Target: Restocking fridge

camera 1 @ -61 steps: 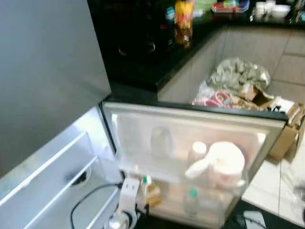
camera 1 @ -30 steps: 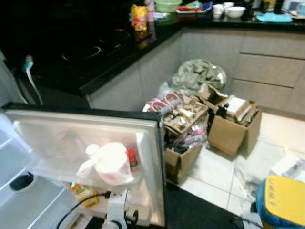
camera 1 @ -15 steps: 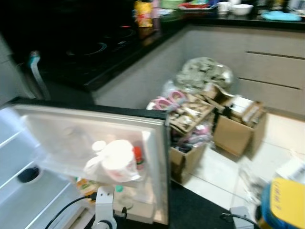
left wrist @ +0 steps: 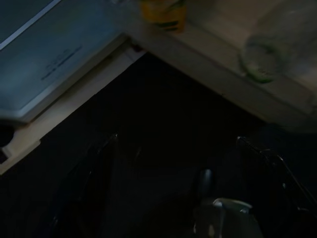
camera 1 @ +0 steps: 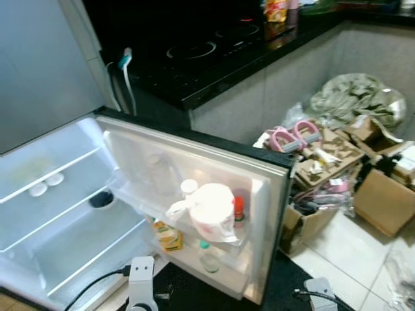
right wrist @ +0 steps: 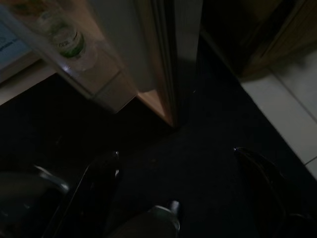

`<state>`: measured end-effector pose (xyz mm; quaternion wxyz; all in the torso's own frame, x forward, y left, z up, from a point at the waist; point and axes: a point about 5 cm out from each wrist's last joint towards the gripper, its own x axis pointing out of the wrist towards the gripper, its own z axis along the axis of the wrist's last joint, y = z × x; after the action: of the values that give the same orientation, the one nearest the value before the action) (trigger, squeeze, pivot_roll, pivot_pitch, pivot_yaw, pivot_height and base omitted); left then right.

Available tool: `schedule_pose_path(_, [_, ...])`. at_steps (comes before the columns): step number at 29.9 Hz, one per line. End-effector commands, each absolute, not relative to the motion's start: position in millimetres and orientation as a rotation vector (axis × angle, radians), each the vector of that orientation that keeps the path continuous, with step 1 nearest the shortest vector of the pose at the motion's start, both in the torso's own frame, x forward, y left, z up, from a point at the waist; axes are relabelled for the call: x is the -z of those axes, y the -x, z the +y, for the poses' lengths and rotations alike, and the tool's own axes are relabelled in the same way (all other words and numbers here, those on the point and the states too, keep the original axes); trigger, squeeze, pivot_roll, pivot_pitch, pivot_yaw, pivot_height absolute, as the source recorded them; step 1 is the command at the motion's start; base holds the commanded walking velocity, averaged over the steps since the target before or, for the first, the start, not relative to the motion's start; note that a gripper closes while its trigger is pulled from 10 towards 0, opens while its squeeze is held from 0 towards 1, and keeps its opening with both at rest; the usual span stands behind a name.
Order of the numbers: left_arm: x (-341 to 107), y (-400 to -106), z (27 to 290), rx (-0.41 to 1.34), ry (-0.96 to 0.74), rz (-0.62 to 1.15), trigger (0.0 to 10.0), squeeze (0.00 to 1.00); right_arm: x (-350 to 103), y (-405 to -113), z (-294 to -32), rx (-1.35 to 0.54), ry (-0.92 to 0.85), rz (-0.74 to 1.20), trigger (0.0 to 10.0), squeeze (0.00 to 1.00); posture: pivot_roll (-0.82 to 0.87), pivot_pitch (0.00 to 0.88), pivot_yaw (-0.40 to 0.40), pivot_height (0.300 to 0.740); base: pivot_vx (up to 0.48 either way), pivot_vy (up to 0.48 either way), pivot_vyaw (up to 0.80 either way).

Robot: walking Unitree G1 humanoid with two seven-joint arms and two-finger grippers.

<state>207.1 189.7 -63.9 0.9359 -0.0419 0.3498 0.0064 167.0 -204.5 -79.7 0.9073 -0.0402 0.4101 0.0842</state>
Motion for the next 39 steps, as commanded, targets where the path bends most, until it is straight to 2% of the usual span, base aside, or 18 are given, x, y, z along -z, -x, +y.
schedule_pose_path(1, [64.1, -204.7, 195.0, -0.024, 0.08, 0.716, 10.0, 0.0, 81.1, -165.3, -200.9, -0.19, 0.079, 0.851, 10.0, 0.0, -0.1, 0.068, 0.07, 0.726, 0.0, 0.0, 0.8])
schedule_pose_path(10, [63.8, -207.5, 182.2, 0.079, 0.041, 0.721, 10.0, 0.0, 82.0, -163.0, -199.8, -0.202, 0.075, 0.856, 10.0, 0.0, -0.1, 0.074, 0.07, 0.726, 0.0, 0.0, 0.8])
schedule_pose_path(25, [62.1, -211.9, 182.0, 0.105, 0.017, 0.734, 10.0, 0.0, 86.4, -155.2, -197.6, -0.209, 0.066, 0.888, 10.0, 0.0, -0.09, 0.075, 0.077, 0.726, 0.0, 0.0, 0.8])
schedule_pose_path(39, [61.4, -214.8, 178.5, 0.125, 0.028, 0.744, 10.0, 0.0, 93.2, -145.3, -190.9, -0.193, 0.027, 0.948, 10.0, 0.0, -0.09, 0.08, 0.075, 0.726, 0.0, 0.0, 0.0])
